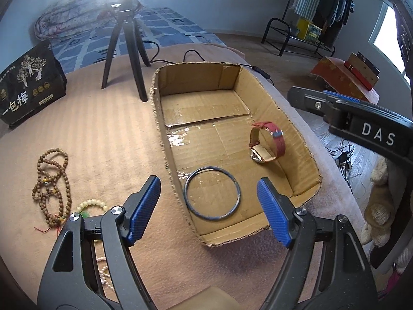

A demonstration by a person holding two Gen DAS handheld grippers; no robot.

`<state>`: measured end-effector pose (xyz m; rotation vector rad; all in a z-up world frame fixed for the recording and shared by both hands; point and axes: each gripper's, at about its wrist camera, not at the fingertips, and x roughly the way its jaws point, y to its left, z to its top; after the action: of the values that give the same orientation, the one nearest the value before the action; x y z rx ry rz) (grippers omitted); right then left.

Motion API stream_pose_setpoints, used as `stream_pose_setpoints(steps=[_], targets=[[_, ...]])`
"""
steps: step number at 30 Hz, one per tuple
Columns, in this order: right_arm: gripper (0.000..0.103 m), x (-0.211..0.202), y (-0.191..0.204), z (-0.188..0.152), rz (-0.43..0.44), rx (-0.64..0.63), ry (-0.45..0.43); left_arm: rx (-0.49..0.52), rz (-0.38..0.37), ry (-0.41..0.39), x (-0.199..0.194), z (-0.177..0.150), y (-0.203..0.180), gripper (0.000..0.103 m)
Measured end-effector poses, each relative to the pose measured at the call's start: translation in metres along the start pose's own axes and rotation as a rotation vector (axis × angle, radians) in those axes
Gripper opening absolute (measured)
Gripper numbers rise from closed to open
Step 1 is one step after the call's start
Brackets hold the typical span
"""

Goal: Organize jewelry
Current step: 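Carry the bangle and watch into the cardboard box and open both tools, then move the left tool to the loose pearl while the right tool approaches the jade bracelet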

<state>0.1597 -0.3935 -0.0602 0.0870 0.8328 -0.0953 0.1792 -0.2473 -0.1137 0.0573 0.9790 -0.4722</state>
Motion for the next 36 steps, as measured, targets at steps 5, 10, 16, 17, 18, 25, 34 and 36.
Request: stream_pose_setpoints(steps=[5, 10, 16, 17, 18, 25, 34, 36], targets=[[0.063, -0.006, 0.004, 0.0, 0.01, 0.008, -0.016, 0.0, 0.016, -0.01, -0.012, -0.003, 0.009, 0.079], [0.063, -0.014, 0.015, 0.001, 0.036, -0.001, -0.031, 0.001, 0.045, -0.028, -0.03, -0.007, 0.027, 0.079], [0.063, -0.021, 0.033, -0.001, 0.072, -0.028, -0.037, -0.016, 0.076, -0.041, -0.052, -0.013, 0.059, 0.079], [0.063, -0.022, 0.036, -0.001, 0.078, -0.031, -0.037, -0.02, 0.081, -0.042, -0.054, -0.014, 0.065, 0.079], [0.063, -0.024, 0.039, -0.001, 0.085, -0.033, -0.038, -0.025, 0.086, -0.044, -0.058, -0.015, 0.071, 0.079], [0.063, -0.028, 0.066, -0.002, 0.141, -0.07, -0.033, -0.068, 0.142, -0.054, -0.081, -0.03, 0.118, 0.079], [0.063, -0.013, 0.112, -0.007, 0.174, -0.14, 0.026, -0.119, 0.187, -0.036, -0.091, -0.052, 0.166, 0.079], [0.063, -0.008, 0.119, -0.009, 0.191, -0.144, 0.049, -0.132, 0.191, -0.035, -0.091, -0.056, 0.174, 0.079]])
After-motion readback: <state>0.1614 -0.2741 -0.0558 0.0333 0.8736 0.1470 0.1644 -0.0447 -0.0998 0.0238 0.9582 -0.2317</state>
